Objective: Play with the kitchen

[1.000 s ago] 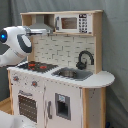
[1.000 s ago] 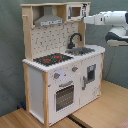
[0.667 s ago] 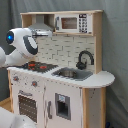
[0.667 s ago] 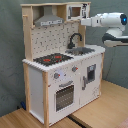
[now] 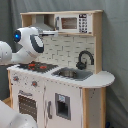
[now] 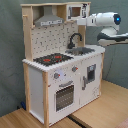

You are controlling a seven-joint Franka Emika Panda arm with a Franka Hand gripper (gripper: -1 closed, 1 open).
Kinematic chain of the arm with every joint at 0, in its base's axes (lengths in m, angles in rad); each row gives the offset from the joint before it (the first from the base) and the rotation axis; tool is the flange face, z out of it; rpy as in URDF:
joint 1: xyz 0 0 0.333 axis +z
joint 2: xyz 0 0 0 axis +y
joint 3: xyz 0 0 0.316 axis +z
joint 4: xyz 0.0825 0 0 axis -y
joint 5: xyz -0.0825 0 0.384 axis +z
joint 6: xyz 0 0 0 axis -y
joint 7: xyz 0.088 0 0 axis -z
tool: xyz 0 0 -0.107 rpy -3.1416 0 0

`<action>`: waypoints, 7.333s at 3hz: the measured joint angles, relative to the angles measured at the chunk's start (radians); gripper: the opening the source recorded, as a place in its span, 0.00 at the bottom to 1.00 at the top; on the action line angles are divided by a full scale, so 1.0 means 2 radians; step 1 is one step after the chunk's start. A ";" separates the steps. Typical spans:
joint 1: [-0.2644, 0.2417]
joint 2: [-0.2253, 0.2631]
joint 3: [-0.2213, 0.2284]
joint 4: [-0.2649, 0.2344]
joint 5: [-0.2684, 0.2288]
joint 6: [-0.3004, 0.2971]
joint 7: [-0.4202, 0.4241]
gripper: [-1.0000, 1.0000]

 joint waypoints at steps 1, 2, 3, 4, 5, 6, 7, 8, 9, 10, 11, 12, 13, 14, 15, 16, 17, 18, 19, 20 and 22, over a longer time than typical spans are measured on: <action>-0.042 0.013 0.024 0.022 0.000 0.002 0.000 1.00; -0.077 0.027 0.048 0.046 0.000 0.003 0.000 1.00; -0.113 0.040 0.075 0.072 0.000 0.002 0.000 1.00; -0.149 0.051 0.101 0.100 0.000 0.002 0.001 1.00; -0.180 0.058 0.130 0.124 0.000 0.002 0.011 1.00; -0.187 0.078 0.139 0.151 0.001 -0.006 0.015 1.00; -0.187 0.078 0.139 0.151 0.001 -0.006 0.015 0.00; -0.138 0.078 0.103 0.129 0.001 -0.005 0.008 0.00; -0.098 0.078 0.073 0.110 0.001 -0.005 0.001 0.00; -0.061 0.078 0.044 0.093 0.001 -0.005 -0.006 0.00; -0.024 0.078 0.015 0.076 0.001 -0.004 -0.015 0.00; 0.013 0.079 -0.014 0.060 0.001 0.001 -0.028 0.00; 0.035 0.083 -0.033 0.055 0.001 0.005 -0.037 0.00; 0.035 0.082 -0.034 0.058 0.001 0.005 -0.037 1.00; 0.048 0.080 -0.047 0.071 0.001 0.005 -0.038 1.00; 0.080 0.049 -0.068 0.070 0.003 0.009 -0.026 1.00; 0.083 0.012 -0.080 0.071 0.005 0.011 0.013 1.00; 0.080 -0.015 -0.081 0.072 0.005 0.011 0.057 1.00; 0.072 -0.043 -0.075 0.075 0.004 0.011 0.104 1.00; 0.054 -0.069 -0.060 0.082 0.004 0.010 0.150 1.00; 0.002 -0.121 -0.028 0.097 0.004 0.009 0.243 1.00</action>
